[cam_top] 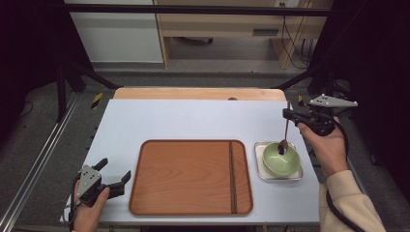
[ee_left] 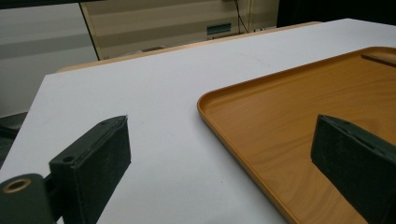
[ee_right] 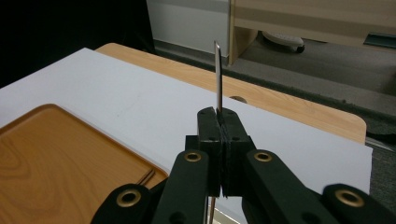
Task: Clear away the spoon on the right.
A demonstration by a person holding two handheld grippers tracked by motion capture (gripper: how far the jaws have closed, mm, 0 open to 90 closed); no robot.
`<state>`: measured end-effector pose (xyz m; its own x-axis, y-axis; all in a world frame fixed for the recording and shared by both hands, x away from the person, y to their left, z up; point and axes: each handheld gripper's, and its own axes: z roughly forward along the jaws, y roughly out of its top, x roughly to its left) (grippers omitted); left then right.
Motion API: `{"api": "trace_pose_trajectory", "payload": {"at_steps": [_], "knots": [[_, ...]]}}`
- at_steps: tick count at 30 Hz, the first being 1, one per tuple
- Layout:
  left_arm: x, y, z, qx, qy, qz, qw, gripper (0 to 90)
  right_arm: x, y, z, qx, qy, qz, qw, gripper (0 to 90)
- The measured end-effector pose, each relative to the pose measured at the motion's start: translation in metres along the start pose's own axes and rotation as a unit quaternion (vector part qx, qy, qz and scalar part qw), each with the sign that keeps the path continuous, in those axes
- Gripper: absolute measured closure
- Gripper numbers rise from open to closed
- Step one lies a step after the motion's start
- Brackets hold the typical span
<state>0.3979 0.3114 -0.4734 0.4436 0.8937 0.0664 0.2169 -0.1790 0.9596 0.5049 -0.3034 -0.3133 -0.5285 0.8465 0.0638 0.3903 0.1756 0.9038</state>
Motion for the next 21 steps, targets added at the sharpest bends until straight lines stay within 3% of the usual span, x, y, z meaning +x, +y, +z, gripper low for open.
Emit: {"api": "trace_pose_trajectory", "payload": {"at_steps": [7,12,16,21], "knots": [[0.001,0.0,0.002,-0.009,-0.011,-0.003,0.9999,4.2,0.006,0.005,-0.003,-0.015,0.005,-0.006,0.9999,89.5],[0.001,0.0,0.002,-0.011,-0.011,-0.001,0.9999,4.0,0.019,0.015,-0.003,-0.026,0.018,-0.013,0.9994,89.5],[0.001,0.0,0.002,-0.011,-0.012,-0.002,0.9999,4.0,0.036,0.023,-0.002,-0.036,0.037,-0.019,0.9985,89.5],[0.001,0.0,0.003,-0.011,-0.013,0.0,0.9998,4.0,0.069,0.025,0.008,-0.034,0.07,-0.037,0.9963,89.5]]}}
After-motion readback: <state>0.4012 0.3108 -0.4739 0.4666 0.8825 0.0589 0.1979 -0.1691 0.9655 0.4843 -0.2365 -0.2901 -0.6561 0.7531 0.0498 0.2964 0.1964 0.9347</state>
